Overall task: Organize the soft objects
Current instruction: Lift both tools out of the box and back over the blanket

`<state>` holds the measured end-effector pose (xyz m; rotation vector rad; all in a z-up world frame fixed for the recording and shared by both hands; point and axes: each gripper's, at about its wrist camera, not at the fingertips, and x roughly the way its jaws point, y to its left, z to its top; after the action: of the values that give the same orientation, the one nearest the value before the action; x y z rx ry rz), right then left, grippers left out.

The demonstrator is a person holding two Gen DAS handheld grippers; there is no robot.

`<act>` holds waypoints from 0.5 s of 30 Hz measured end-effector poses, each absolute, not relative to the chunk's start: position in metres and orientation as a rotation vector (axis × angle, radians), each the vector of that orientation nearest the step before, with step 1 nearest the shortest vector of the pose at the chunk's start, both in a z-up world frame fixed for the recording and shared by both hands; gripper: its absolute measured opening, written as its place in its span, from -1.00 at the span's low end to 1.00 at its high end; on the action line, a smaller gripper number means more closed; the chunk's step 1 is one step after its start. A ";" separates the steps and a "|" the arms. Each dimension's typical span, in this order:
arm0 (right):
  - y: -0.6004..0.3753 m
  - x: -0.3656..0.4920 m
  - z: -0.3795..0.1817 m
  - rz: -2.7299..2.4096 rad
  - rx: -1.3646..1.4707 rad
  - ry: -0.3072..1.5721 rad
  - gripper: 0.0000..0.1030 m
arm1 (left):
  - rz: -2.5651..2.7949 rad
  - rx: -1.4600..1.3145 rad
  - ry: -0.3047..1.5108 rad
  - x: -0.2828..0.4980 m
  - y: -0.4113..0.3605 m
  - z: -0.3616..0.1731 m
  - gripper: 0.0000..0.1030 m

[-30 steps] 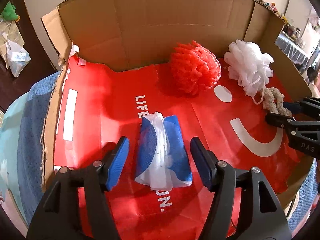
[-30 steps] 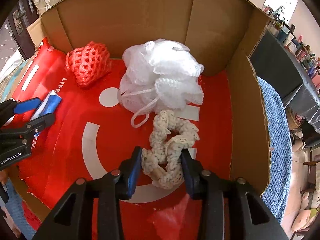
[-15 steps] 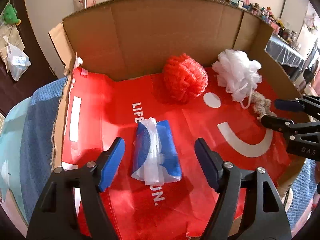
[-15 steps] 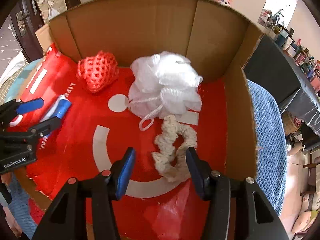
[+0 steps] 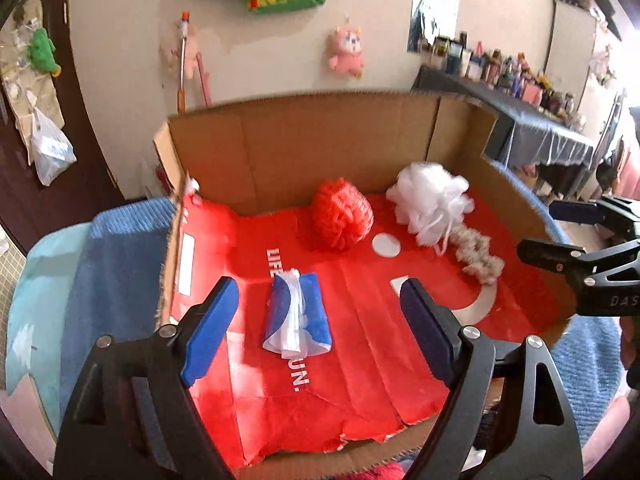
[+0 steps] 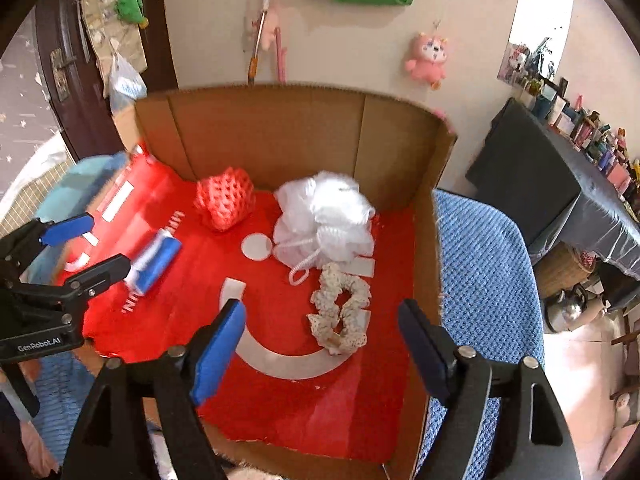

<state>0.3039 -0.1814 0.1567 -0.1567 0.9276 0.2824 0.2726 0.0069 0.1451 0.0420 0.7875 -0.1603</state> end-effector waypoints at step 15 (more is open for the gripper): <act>-0.204 0.222 0.207 0.307 -0.134 0.640 0.95 | -0.152 0.092 0.475 0.174 -0.001 0.202 0.85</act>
<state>0.2224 -0.2038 0.2069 -0.1344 0.6401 0.3069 0.1743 -0.0007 0.2023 0.0921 0.4750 -0.1520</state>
